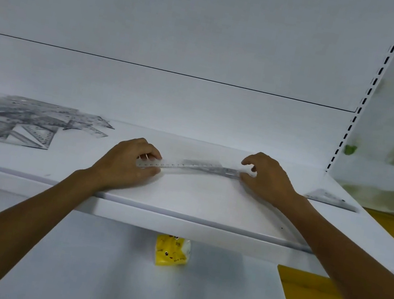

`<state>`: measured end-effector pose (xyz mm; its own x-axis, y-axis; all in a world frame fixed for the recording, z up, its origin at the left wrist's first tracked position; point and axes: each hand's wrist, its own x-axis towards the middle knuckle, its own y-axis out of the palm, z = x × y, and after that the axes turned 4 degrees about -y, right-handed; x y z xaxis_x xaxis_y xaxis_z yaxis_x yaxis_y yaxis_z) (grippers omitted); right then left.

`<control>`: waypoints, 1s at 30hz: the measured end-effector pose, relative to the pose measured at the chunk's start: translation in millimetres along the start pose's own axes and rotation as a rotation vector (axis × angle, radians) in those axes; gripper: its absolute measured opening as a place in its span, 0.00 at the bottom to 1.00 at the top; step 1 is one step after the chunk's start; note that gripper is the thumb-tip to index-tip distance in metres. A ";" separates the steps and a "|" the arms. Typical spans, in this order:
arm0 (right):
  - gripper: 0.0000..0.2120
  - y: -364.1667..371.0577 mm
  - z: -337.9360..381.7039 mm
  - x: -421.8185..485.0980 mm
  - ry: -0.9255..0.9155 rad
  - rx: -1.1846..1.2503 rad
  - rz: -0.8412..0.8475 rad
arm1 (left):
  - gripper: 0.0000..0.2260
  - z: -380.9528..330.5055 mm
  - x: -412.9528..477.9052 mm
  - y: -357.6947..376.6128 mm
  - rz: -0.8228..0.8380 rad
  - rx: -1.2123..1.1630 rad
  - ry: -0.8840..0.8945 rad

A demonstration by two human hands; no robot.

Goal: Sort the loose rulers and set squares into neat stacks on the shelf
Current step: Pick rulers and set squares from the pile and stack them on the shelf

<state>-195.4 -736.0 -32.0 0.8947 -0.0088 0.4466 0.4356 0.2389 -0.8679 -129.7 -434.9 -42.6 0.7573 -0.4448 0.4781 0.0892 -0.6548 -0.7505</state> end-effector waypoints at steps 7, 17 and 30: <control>0.12 -10.3 32.8 -70.4 0.034 -0.115 0.074 | 0.11 -13.2 35.3 24.2 -0.016 -0.042 0.004; 0.16 -6.1 44.4 -110.3 -0.077 -0.237 -0.113 | 0.15 -40.2 74.4 61.0 0.092 -0.098 0.043; 0.19 -5.4 46.4 -110.1 -0.067 -0.253 -0.101 | 0.15 -41.0 86.3 82.2 0.209 -0.076 0.026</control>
<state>-300.9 -691.2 -66.3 0.8407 0.0464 0.5395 0.5404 -0.0100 -0.8413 -83.5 -552.2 -44.3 0.7372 -0.5909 0.3277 -0.1179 -0.5901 -0.7987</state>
